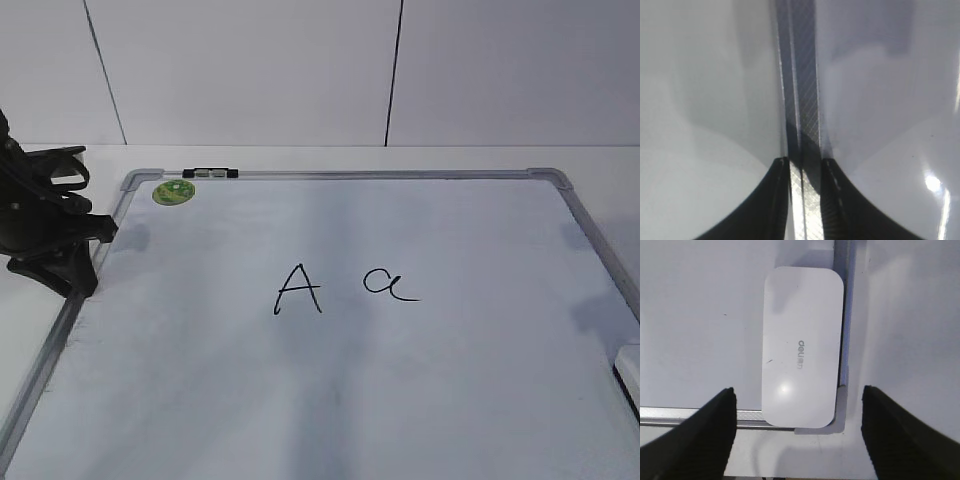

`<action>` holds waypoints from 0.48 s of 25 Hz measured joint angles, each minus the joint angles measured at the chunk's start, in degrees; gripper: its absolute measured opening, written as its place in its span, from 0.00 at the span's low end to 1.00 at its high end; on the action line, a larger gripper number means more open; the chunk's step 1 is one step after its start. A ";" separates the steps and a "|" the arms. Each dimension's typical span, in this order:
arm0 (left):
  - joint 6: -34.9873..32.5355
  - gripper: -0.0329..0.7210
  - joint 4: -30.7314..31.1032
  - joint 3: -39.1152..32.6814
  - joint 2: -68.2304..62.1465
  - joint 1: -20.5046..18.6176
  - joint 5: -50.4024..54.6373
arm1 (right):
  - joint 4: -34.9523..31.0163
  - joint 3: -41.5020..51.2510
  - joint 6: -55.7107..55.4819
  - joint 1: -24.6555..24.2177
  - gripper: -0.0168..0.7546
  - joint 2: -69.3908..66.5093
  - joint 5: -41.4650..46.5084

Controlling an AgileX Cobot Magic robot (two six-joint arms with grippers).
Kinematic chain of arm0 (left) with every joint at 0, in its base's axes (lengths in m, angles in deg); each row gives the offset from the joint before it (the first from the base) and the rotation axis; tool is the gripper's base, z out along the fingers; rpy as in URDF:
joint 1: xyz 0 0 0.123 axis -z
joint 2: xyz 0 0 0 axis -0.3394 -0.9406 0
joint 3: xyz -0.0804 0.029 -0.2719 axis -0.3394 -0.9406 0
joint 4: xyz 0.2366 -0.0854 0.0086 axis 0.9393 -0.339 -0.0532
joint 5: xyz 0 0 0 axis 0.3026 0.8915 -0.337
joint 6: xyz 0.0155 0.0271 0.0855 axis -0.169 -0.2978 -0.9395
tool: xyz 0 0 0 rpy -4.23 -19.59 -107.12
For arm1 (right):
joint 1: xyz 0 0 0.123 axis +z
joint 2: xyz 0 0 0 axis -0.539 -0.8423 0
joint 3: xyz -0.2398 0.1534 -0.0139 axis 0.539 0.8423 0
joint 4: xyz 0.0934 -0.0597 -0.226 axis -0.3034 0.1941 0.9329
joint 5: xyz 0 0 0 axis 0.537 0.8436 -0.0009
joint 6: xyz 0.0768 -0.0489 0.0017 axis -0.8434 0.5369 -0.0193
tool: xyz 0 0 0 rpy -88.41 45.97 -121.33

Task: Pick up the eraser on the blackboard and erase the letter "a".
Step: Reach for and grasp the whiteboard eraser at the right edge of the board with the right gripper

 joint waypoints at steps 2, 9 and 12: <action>0.08 0.22 0.00 0.00 0.00 0.00 0.00 | 0.00 0.00 0.00 0.00 0.79 -0.13 -0.10; 0.08 0.22 0.00 0.04 0.00 0.00 0.00 | -0.13 0.00 0.55 0.00 0.88 -3.12 -0.60; 0.08 0.22 0.00 0.04 0.00 0.00 0.00 | 0.49 0.00 1.06 0.00 0.90 -5.78 -1.10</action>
